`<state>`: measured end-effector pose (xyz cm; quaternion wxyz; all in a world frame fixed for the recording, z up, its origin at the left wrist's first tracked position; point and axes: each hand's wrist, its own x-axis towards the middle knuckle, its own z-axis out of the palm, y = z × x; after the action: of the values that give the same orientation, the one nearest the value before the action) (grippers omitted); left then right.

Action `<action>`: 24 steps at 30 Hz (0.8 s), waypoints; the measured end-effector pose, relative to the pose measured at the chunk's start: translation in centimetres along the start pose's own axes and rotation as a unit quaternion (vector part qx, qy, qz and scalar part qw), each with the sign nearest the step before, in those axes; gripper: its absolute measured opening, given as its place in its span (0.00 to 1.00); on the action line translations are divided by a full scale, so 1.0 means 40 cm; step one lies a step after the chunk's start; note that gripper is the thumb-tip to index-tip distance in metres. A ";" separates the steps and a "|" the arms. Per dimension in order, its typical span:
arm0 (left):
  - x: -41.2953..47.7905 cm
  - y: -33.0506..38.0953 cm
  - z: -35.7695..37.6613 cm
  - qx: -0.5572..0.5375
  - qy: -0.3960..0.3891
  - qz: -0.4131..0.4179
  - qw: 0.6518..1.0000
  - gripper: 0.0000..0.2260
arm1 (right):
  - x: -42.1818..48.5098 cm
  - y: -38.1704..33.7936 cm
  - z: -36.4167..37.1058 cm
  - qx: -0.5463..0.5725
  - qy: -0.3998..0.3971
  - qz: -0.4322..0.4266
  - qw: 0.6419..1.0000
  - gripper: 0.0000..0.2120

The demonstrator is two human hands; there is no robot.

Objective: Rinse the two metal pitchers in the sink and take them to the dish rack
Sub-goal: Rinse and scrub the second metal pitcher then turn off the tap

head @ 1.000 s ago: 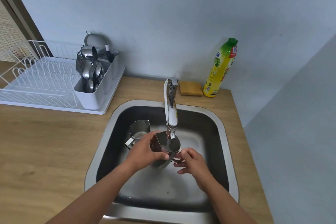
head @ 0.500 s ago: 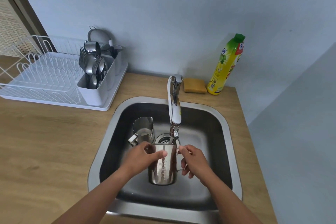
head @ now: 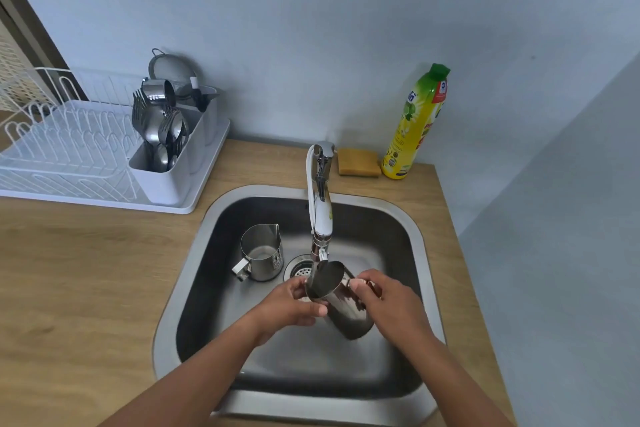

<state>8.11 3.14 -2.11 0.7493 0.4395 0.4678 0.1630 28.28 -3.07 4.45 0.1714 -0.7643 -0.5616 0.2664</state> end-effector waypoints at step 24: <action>-0.072 0.118 -0.059 0.321 0.266 0.251 0.874 0.39 | 0.087 -0.046 0.139 0.392 0.016 0.045 0.919 0.09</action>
<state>5.44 5.10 2.91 0.3483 0.6982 0.5503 0.2972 24.33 0.63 0.30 0.4540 -0.6648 -0.3740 0.4605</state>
